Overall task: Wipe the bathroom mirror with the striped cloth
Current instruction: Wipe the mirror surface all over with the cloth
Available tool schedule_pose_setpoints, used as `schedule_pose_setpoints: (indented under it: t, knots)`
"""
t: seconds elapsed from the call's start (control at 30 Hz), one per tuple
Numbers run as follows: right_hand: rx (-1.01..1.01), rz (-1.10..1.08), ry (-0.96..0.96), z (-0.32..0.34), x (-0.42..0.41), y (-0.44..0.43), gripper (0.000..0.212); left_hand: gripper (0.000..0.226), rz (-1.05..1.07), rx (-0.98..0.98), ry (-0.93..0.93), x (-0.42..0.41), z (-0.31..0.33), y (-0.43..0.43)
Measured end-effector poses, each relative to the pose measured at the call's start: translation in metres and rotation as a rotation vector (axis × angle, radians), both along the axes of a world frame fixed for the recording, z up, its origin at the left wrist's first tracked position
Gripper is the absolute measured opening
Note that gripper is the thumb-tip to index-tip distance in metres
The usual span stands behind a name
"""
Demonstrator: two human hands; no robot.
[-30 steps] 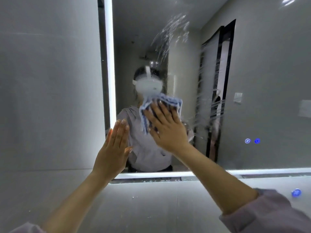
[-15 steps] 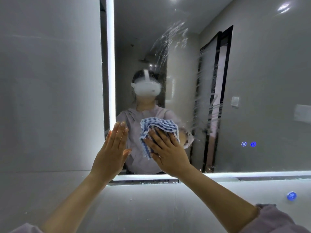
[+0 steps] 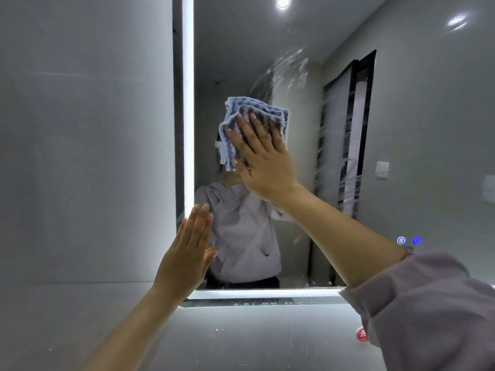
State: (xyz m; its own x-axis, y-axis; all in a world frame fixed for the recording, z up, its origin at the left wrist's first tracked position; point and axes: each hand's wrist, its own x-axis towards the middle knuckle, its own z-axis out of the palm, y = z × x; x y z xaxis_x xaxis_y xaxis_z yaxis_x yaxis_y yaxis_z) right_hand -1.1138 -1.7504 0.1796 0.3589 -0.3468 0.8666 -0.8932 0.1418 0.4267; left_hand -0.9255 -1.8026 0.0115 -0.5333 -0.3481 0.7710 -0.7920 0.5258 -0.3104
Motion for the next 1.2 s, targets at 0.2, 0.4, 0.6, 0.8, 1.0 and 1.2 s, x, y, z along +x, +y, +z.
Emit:
schedule_pose_setpoints:
  t: [0.2,0.4,0.6,0.8,1.0,1.2]
  knots:
    - [0.108,-0.018,0.107,-0.069,-0.010,0.007,0.057,0.068,-0.022,-0.004,0.031,0.000,-0.002,-0.002]
    - [0.157,-0.016,0.204,-0.077,-0.013,0.009,0.057,0.069,-0.041,0.010,0.051,-0.002,-0.001,-0.003]
    - [0.076,-0.045,0.169,0.017,0.006,-0.007,0.057,0.067,-0.059,0.012,0.065,-0.001,-0.003,-0.003]
    - [-0.017,-0.048,0.046,0.067,0.007,-0.012,0.058,0.069,-0.042,-0.006,0.061,-0.001,-0.001,-0.004]
    - [-0.013,0.000,0.126,0.022,-0.002,-0.005,0.056,0.069,-0.032,-0.010,0.051,0.000,0.000,-0.001]
    - [0.109,-0.009,0.260,0.002,-0.019,0.009,0.057,0.068,-0.043,0.007,0.036,0.004,0.003,0.003]
